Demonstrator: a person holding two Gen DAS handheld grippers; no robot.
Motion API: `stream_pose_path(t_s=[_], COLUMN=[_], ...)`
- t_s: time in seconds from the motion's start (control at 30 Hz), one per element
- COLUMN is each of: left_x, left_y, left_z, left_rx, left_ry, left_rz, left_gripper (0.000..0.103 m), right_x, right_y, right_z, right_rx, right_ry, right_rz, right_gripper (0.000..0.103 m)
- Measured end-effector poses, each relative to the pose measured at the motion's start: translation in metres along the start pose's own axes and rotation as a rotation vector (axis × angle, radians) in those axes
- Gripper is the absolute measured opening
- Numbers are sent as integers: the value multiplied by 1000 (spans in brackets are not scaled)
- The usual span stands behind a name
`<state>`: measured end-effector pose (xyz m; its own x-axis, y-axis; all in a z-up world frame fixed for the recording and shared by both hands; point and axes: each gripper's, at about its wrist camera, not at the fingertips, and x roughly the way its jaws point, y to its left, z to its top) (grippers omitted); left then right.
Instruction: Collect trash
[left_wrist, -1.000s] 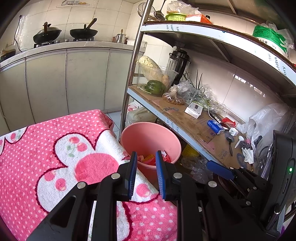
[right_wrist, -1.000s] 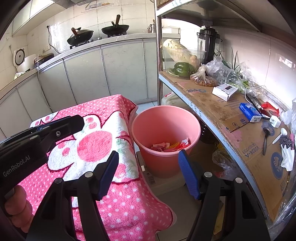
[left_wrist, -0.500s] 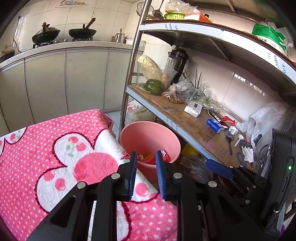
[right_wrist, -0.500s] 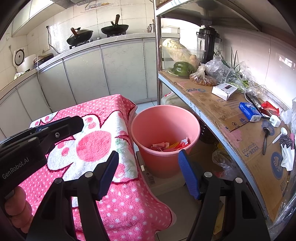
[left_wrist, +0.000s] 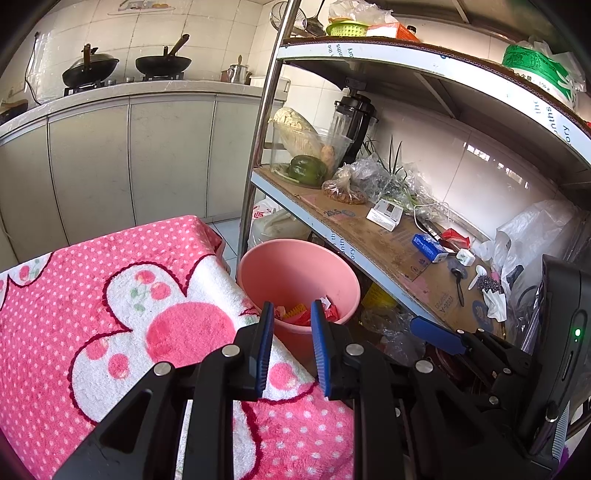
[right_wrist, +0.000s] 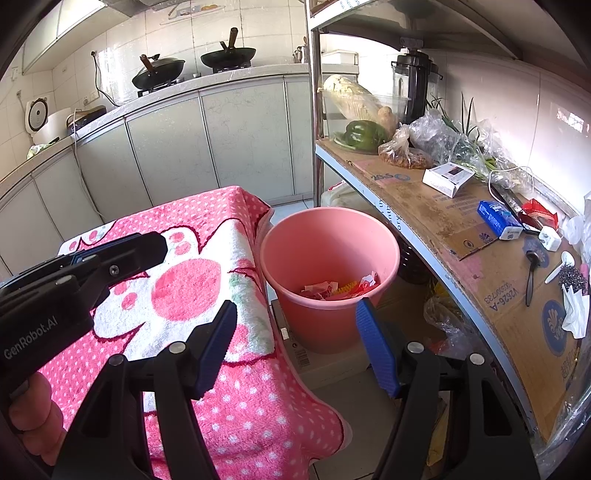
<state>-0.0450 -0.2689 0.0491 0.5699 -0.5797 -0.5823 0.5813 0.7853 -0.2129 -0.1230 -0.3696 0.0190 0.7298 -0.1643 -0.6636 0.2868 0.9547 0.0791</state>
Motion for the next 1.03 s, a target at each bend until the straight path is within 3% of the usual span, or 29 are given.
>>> stream_pose_path(t_s=[1.03], left_x=[8], left_y=[-3], left_z=[-7], left_rx=[24], left_ry=[26], left_rz=[-10], left_gripper=[20], right_x=[8], right_y=[-3], right_z=[-6], right_rx=[10], right_ry=[16], right_rz=[-3], right_gripper=[68])
